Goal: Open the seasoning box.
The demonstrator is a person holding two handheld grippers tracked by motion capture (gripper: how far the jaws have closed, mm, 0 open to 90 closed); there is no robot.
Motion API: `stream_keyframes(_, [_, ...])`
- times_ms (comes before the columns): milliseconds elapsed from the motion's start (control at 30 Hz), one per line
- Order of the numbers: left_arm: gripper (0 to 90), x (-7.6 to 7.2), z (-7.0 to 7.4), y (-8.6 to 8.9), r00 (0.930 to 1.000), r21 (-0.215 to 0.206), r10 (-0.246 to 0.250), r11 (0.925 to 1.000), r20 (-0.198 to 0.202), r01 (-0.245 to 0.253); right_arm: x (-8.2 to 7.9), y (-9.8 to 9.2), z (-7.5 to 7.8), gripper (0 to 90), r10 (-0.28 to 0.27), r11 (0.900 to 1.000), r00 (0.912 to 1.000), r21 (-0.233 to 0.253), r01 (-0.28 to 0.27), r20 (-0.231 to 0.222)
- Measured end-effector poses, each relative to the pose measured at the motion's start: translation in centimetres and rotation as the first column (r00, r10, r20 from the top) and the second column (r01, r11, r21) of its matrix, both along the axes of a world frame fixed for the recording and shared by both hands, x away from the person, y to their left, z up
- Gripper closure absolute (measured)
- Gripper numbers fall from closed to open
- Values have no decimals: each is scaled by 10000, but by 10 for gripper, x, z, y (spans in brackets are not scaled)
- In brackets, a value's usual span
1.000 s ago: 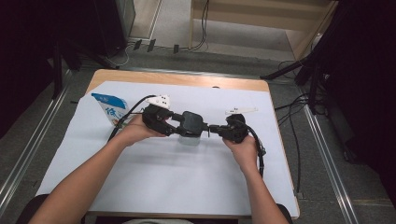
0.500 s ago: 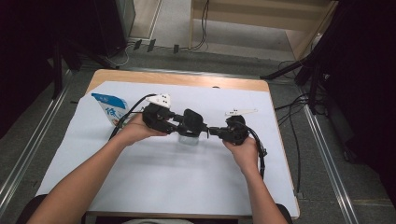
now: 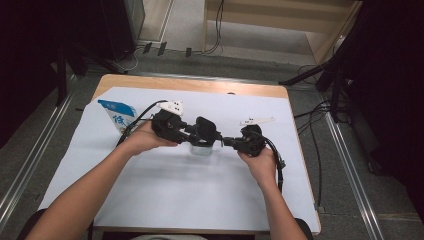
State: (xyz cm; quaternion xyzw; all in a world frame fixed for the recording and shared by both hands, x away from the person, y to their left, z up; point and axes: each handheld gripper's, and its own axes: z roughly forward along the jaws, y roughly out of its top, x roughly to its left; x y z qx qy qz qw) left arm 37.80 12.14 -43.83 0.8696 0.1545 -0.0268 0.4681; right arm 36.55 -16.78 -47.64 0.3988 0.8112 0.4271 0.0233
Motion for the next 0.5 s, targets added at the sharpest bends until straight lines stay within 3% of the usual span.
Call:
stream_keyframes(233, [669, -5, 3, -1, 9995, 75, -318, 9995, 65, 317, 0, 0, 0, 900, 18, 10000, 10000, -1, -18, -3])
stream_keyframes(500, [792, -5, 7, -1, 9978, 348, -543, 9980, 374, 530, 0, 0, 0, 900, 24, 10000, 10000, -17, -24, 10])
